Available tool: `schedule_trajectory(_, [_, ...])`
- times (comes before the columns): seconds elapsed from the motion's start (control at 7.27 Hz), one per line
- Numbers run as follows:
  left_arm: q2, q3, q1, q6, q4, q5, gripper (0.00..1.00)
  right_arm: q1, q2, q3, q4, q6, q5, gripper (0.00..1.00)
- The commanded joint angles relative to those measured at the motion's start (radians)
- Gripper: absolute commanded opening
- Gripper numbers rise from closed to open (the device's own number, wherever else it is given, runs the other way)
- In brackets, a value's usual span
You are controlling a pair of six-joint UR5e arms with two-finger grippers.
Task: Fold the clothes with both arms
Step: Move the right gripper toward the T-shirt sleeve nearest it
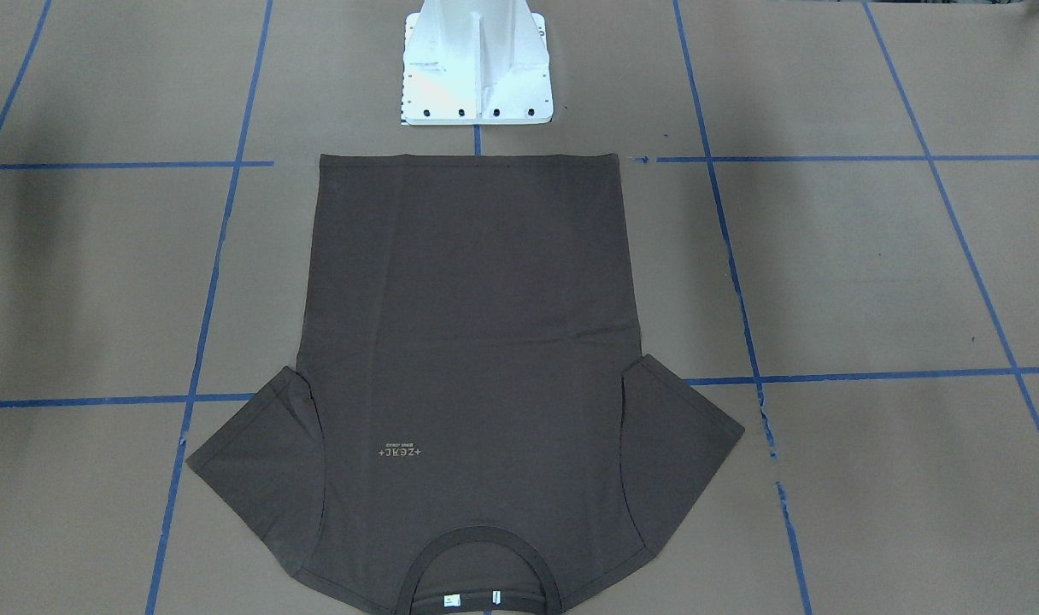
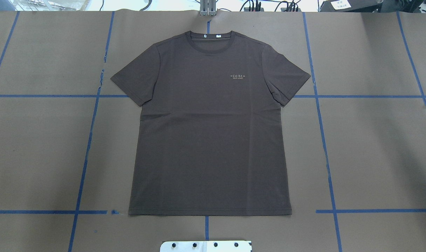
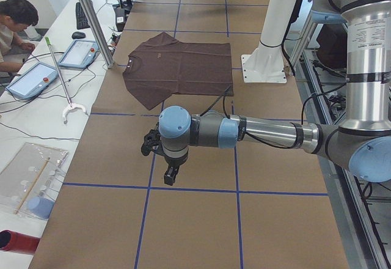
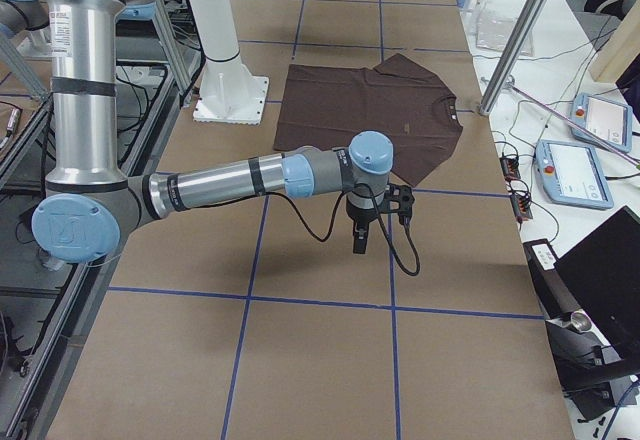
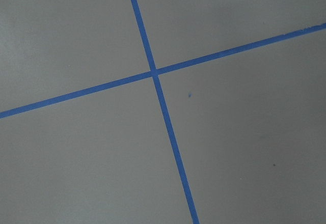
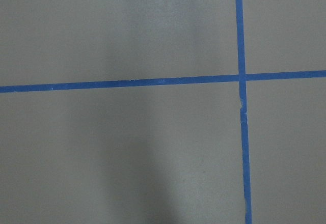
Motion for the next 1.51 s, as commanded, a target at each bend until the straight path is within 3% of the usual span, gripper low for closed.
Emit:
schedule_trajectory(0.0, [-0.011, 0.001, 0.006, 0.000, -0.006, 0.002, 1.00, -0.018, 0.002, 0.003, 0.014, 0.004, 0.038, 1.00])
schedule_trajectory(0.14, [-0.002, -0.002, 0.007, 0.007, -0.014, 0.000, 1.00, -0.100, 0.003, -0.003, 0.118, 0.019, 0.037, 1.00])
schedule_trajectory(0.41, [0.002, 0.010, 0.005, 0.001, -0.060, -0.024, 1.00, -0.257, 0.085, -0.038, 0.386, 0.464, -0.006, 1.00])
schedule_trajectory(0.55, [0.002, 0.007, 0.007, 0.001, -0.060, -0.064, 1.00, -0.314, 0.141, -0.072, 0.487, 0.644, -0.082, 1.00])
schedule_trajectory(0.83, [0.002, 0.002, 0.007, 0.000, -0.063, -0.118, 1.00, -0.406, 0.378, -0.295, 0.551, 0.831, -0.185, 1.00])
schedule_trajectory(0.96, [0.002, -0.001, 0.007, -0.002, -0.061, -0.119, 1.00, -0.446, 0.452, -0.360, 0.556, 0.855, -0.299, 0.98])
schedule_trajectory(1.1, [0.002, -0.002, 0.007, -0.003, -0.061, -0.121, 1.00, -0.463, 0.509, -0.444, 0.563, 0.869, -0.373, 0.88])
schedule_trajectory(1.38, [0.003, -0.004, 0.005, -0.002, -0.061, -0.119, 1.00, -0.472, 0.576, -0.573, 0.599, 0.872, -0.373, 0.78])
